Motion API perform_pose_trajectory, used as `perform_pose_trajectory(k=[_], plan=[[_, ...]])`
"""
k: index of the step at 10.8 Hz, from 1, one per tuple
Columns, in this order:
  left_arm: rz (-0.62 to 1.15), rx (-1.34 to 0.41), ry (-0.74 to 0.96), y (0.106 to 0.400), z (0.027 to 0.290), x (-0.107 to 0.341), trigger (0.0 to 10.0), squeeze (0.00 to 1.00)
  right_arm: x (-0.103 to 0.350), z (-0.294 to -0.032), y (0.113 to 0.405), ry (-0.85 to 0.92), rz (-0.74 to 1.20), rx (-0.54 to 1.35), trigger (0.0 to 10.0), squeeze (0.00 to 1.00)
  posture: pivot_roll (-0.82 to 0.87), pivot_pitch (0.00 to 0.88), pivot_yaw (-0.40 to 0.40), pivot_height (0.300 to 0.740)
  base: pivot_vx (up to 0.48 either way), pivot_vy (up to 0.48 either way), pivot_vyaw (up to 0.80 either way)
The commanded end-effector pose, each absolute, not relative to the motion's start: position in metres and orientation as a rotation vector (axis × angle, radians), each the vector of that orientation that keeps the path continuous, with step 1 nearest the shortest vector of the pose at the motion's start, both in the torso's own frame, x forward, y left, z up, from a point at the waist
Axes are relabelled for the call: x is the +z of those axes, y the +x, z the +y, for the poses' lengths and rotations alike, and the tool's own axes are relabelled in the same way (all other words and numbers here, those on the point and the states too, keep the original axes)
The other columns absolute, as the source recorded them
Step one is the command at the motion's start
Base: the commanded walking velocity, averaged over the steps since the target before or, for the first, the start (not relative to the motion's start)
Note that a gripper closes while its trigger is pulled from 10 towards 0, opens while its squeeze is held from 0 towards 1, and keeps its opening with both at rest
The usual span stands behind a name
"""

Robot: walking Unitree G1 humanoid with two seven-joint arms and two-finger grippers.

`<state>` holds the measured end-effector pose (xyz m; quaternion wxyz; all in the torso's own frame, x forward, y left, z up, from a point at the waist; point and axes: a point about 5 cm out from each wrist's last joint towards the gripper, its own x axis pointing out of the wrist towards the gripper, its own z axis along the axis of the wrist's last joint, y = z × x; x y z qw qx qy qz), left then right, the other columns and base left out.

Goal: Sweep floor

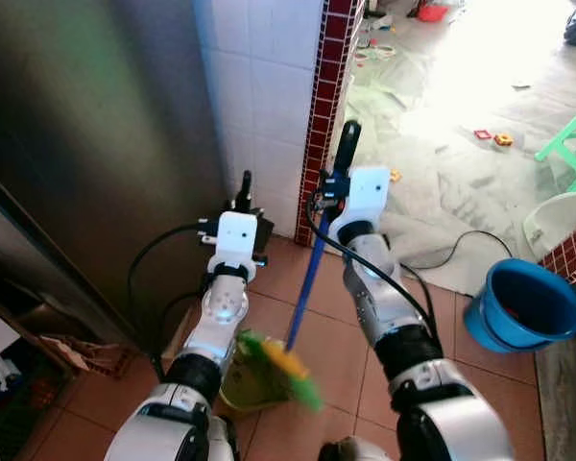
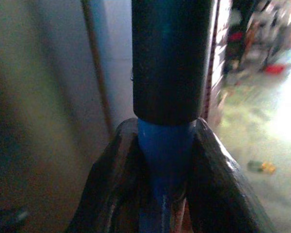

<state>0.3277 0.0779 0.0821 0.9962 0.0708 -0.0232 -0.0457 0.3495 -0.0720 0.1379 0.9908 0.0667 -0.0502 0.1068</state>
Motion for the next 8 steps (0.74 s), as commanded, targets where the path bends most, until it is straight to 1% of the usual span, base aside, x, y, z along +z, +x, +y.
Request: perform_pose_trajectory(k=[1, 2, 3, 5, 6, 7, 8], plan=[[0.012, -0.135, 0.116, 0.324, 0.069, 0.073, 10.0, 0.00, 0.153, -0.067, 0.350, 0.210, -0.114, 0.267, 10.0, 0.00, -0.08, 0.132, -0.032, 0.740, 0.000, 0.000, 0.00], [0.014, -0.137, 0.121, 0.325, 0.070, 0.073, 10.0, 0.00, 0.164, -0.064, 0.348, 0.253, -0.116, 0.324, 10.0, 0.00, -0.09, 0.128, -0.029, 0.740, 0.000, 0.000, 0.00], [0.019, -0.144, 0.117, 0.326, 0.070, 0.072, 10.0, 0.00, 0.182, -0.057, 0.345, 0.243, -0.119, 0.494, 10.0, 0.00, -0.09, 0.121, -0.024, 0.740, 0.000, 0.000, 0.00], [0.028, -0.165, 0.111, 0.326, 0.069, 0.071, 10.0, 0.00, 0.217, -0.052, 0.336, 0.199, -0.191, 0.770, 10.0, 0.00, -0.10, 0.109, -0.021, 0.740, 0.000, 0.000, 0.00], [0.037, -0.180, 0.107, 0.326, 0.066, 0.070, 10.0, 0.00, 0.241, -0.056, 0.335, 0.151, -0.276, 0.847, 10.0, 0.00, -0.10, 0.100, -0.020, 0.740, 0.000, 0.000, 0.00], [0.065, -0.239, 0.092, 0.323, 0.060, 0.067, 10.0, 0.00, 0.269, -0.066, 0.337, 0.078, -0.384, 0.850, 10.0, 0.00, -0.10, 0.089, -0.020, 0.740, 0.000, 0.000, 0.00], [0.101, -0.316, 0.067, 0.320, 0.053, 0.062, 10.0, 0.00, 0.282, -0.073, 0.340, 0.032, -0.445, 0.817, 10.0, 0.00, -0.10, 0.086, -0.021, 0.740, 0.000, 0.000, 0.00]])
